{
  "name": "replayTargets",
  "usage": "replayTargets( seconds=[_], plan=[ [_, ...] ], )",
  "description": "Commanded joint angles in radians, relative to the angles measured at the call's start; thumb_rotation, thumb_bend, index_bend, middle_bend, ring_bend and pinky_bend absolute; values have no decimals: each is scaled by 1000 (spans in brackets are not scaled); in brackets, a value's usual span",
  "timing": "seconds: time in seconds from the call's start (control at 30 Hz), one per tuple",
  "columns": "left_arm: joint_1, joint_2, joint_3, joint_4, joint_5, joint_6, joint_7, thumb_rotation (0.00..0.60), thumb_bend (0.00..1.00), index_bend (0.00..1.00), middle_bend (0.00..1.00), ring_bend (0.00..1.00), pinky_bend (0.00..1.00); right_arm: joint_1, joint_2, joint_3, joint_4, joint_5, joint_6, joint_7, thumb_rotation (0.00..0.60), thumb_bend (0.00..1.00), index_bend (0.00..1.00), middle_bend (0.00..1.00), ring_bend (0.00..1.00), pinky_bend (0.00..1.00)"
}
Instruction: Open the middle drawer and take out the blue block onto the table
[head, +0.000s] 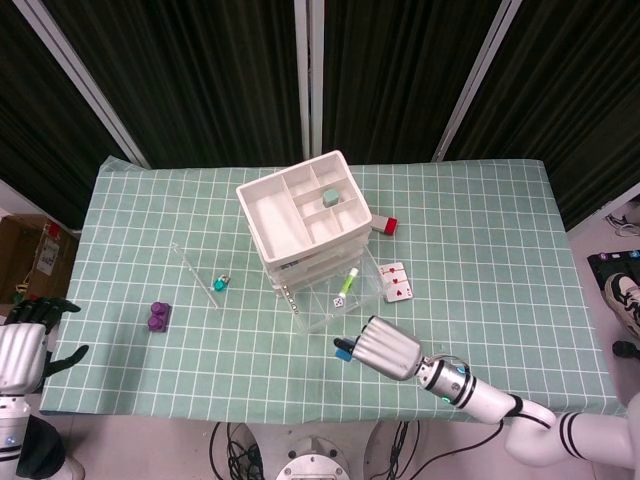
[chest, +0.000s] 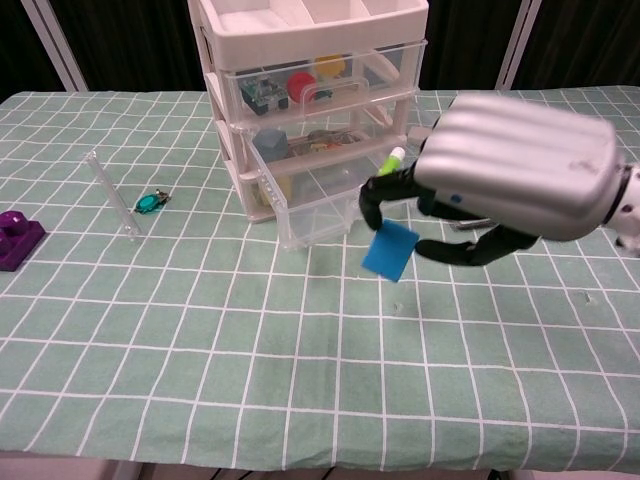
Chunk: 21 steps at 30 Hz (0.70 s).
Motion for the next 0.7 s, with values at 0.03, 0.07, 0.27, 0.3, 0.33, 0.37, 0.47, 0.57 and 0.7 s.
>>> replayTargets(
  seconds=[0.03,0.07,0.27,0.3,0.33,0.37,0.47,0.57,0.7],
  plan=[
    [2,1,1,-1,-1,1,1,600,134,354,315,241,231,22,-80,-1,74,-17,-54,15,600,359,606,947,1000,1000],
    [3,1,2,-1,-2,1,1,600,134,354,315,241,231,25,-97,-1,90,-20,-60,17,600,359,589,947,1000,1000],
    [5,0,5,3,-4,0,-3,600,134,354,315,240,231,15,-120,0,109,-5,-82,-16,600,261,182,946,1000,1000],
    [5,-1,5,4,-4,-1,-4,600,134,353,315,241,231,11,-116,1,103,-4,-78,-20,600,219,122,946,1000,1000],
    [4,-2,5,5,-3,-1,-5,600,134,354,315,241,231,7,-107,4,94,-4,-69,-25,600,197,87,947,1000,1000],
    [4,-2,4,6,-3,-1,-5,600,134,354,315,241,231,2,-100,6,85,-4,-58,-26,600,180,40,947,1000,1000],
    [1,-3,3,9,1,1,-7,600,134,354,315,241,231,-16,-64,13,51,-8,-14,-31,600,145,0,946,1000,1000],
    [-2,-3,1,10,3,1,-8,600,134,354,315,241,231,-41,-20,18,12,-5,24,-46,600,91,0,934,987,1000],
    [-2,-4,-2,13,5,7,-11,600,134,353,315,241,231,-104,43,39,-36,27,114,-75,600,122,4,823,871,934]
  ],
)
